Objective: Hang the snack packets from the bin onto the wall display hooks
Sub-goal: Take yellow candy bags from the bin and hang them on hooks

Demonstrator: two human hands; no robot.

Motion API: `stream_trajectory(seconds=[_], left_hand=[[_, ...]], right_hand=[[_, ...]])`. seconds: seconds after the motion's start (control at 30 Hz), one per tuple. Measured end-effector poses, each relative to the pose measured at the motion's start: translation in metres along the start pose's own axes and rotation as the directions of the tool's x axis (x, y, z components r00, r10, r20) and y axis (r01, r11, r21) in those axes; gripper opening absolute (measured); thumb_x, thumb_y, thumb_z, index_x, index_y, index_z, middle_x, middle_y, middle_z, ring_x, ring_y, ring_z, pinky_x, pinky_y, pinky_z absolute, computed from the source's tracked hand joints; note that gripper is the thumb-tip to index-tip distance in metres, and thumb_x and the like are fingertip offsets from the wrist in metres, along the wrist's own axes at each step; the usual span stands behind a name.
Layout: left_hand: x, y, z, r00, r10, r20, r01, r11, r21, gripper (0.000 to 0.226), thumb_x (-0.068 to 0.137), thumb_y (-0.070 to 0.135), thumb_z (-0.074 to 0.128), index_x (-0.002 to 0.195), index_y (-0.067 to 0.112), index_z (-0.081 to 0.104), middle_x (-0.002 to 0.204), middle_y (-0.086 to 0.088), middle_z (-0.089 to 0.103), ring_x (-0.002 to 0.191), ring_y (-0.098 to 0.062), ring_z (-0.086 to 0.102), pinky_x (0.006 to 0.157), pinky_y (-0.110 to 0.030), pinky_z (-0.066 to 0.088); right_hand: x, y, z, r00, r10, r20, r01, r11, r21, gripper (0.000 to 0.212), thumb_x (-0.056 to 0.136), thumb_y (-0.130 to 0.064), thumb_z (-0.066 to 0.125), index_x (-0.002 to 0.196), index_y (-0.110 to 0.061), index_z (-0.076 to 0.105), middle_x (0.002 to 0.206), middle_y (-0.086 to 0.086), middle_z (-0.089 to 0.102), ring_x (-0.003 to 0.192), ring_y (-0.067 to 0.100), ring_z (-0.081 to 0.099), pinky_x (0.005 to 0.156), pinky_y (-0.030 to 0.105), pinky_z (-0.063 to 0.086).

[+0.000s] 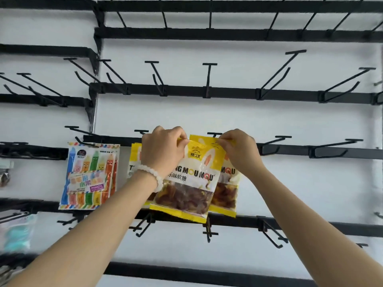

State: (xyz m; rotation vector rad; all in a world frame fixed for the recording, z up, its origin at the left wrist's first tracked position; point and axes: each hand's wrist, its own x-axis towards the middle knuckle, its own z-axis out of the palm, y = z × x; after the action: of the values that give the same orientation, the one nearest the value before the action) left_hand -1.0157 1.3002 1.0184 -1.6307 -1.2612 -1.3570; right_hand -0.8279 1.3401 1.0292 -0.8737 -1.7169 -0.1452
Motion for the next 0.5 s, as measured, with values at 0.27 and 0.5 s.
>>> stream_trajectory(seconds=[0.27, 0.5], left_hand=[[0.008, -0.012, 0.006, 1.0, -0.012, 0.003, 0.012, 1.0, 0.009, 0.013, 0.091, 0.035, 0.053, 0.088, 0.028, 0.063, 0.068, 0.01, 0.067, 0.089, -0.019, 0.054, 0.078, -0.037, 0.036], [0.009, -0.009, 0.013, 1.0, -0.004, -0.007, 0.004, 1.0, -0.009, 0.014, 0.091, 0.036, 0.052, 0.089, 0.027, 0.063, 0.07, 0.01, 0.068, 0.089, -0.019, 0.054, 0.079, -0.037, 0.036]], right_hand=[[0.008, 0.004, 0.017, 0.999, 0.052, -0.012, -0.051, 0.998, 0.021, 0.007, 0.089, -0.025, 0.057, 0.084, -0.024, 0.062, 0.09, -0.006, 0.058, 0.081, 0.026, 0.062, 0.075, 0.041, 0.051], [0.009, 0.004, 0.015, 1.0, 0.015, -0.026, -0.016, 0.998, -0.058, 0.016, 0.089, -0.023, 0.056, 0.094, -0.016, 0.069, 0.097, 0.0, 0.064, 0.084, 0.024, 0.06, 0.078, 0.042, 0.05]])
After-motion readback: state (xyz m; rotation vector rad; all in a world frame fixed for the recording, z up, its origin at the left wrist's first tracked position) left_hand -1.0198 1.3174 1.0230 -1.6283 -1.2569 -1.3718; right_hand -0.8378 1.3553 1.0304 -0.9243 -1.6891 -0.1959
